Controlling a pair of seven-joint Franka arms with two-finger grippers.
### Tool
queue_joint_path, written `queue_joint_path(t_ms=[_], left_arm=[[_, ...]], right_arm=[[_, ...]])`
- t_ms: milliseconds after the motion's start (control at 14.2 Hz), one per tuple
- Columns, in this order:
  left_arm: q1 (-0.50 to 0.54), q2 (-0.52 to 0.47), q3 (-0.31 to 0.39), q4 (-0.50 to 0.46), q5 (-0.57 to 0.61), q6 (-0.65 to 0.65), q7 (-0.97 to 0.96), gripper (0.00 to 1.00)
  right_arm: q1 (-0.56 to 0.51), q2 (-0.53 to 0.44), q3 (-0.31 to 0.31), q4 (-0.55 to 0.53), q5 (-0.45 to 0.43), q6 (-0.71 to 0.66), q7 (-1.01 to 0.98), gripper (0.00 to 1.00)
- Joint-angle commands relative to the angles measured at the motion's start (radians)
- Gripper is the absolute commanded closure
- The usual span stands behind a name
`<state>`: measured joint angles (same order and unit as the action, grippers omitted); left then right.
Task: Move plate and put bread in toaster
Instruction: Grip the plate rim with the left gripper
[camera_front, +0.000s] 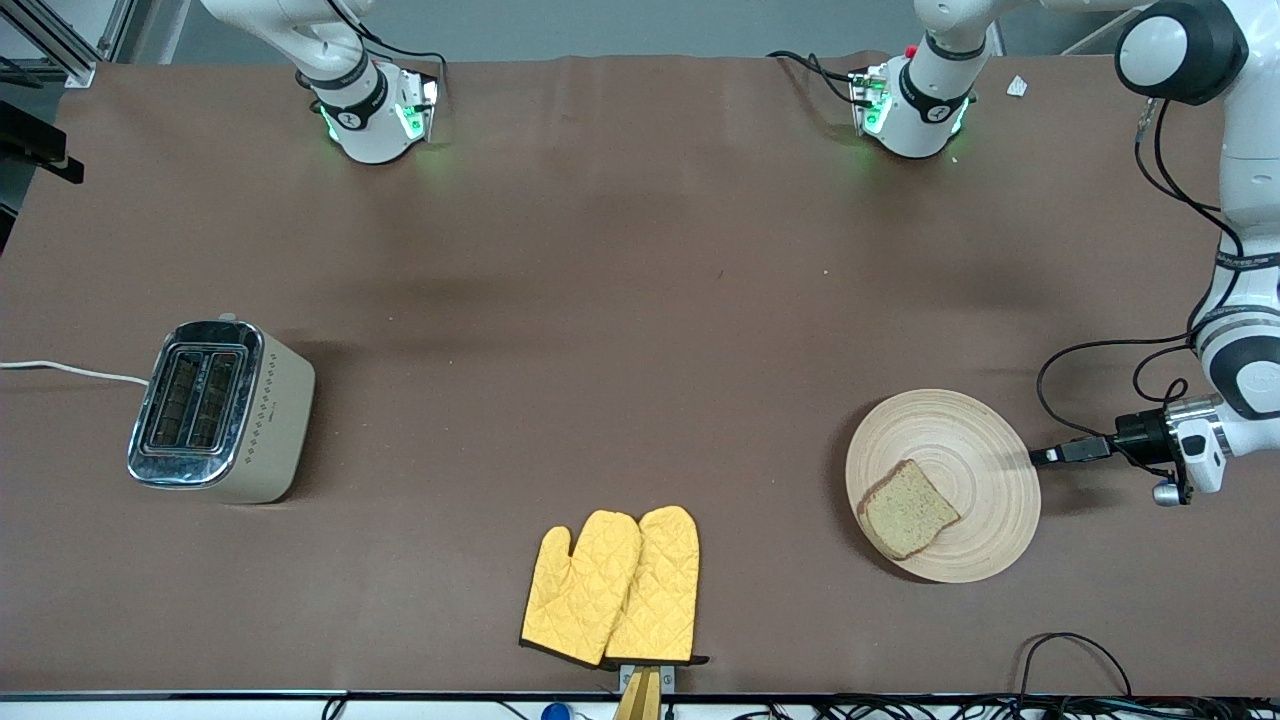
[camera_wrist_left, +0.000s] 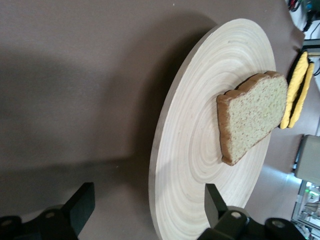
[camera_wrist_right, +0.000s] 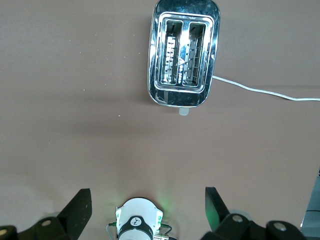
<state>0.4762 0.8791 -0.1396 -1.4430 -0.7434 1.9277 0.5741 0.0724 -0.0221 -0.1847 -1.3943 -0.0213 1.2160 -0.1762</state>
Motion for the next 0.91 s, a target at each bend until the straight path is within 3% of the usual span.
queue_joint_path(t_ms=[0, 561, 842], left_arm=[[-0.001, 0.024, -0.003, 0.020, -0.059, 0.004, 0.030, 0.12], [-0.001, 0.057, -0.009, 0.019, -0.123, 0.002, 0.084, 0.39], [-0.001, 0.067, -0.012, 0.019, -0.143, 0.002, 0.084, 0.60]], right_arm=[[-0.006, -0.016, 0.010, -0.012, 0.000, 0.010, -0.006, 0.00], [-0.011, -0.016, 0.007, -0.012, 0.027, 0.010, -0.006, 0.00], [-0.013, -0.016, 0.005, -0.015, 0.027, 0.008, -0.006, 0.00]])
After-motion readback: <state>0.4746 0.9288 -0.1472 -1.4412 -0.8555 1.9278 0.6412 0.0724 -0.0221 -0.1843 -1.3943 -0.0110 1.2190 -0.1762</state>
